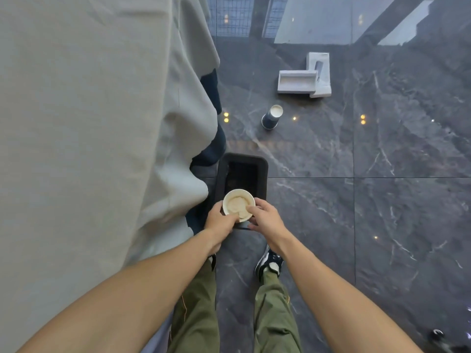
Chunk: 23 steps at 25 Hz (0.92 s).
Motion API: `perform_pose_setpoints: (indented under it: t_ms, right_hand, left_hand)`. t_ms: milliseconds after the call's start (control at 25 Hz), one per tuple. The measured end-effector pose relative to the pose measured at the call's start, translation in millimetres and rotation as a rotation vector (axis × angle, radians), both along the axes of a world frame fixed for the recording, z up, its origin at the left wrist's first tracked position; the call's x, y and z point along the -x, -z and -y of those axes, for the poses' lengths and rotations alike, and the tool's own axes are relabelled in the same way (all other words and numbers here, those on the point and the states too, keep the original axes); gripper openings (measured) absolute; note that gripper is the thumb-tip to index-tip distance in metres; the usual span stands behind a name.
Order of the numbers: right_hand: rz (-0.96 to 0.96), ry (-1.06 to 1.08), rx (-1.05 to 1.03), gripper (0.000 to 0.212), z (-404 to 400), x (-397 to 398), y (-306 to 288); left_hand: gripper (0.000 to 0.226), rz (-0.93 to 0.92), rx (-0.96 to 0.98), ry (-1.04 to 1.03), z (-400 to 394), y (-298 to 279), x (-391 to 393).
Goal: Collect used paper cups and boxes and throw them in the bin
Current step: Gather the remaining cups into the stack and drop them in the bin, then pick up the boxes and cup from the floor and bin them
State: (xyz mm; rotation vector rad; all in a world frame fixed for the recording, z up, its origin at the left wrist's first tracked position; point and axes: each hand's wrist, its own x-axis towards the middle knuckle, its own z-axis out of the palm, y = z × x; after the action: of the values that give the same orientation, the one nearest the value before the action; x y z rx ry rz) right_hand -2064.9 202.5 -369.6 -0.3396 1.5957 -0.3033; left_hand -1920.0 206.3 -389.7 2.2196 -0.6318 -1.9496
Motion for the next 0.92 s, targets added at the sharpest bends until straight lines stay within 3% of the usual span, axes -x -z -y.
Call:
perform_pose_setpoints:
  t_ms: [200,360,520,680,920]
  right_hand:
    - [0.060,0.021,-0.093,0.018,-12.2,0.7,28.2]
    - [0.095,0.087,-0.104,0.042,-7.7,5.0,22.5]
    - [0.048,0.047,-0.047,0.043,13.5,23.5,-13.4]
    - [-0.077,-0.145,0.109,0.044,49.0,60.8,-86.2]
    - [-0.402,-0.688,0.328,0.063,89.5,131.4,-193.8]
  left_hand:
    - [0.034,0.032,-0.026,0.026,-7.4,23.7,3.7]
    - [0.060,0.004,-0.058,0.035,0.2,17.7,7.1]
    - [0.061,0.087,0.036,0.129,22.0,-13.2,17.2]
    - [0.060,0.196,0.185,0.347,64.6,-91.2,41.0]
    - [0.072,0.314,0.416,0.703,111.5,-217.3,91.2]
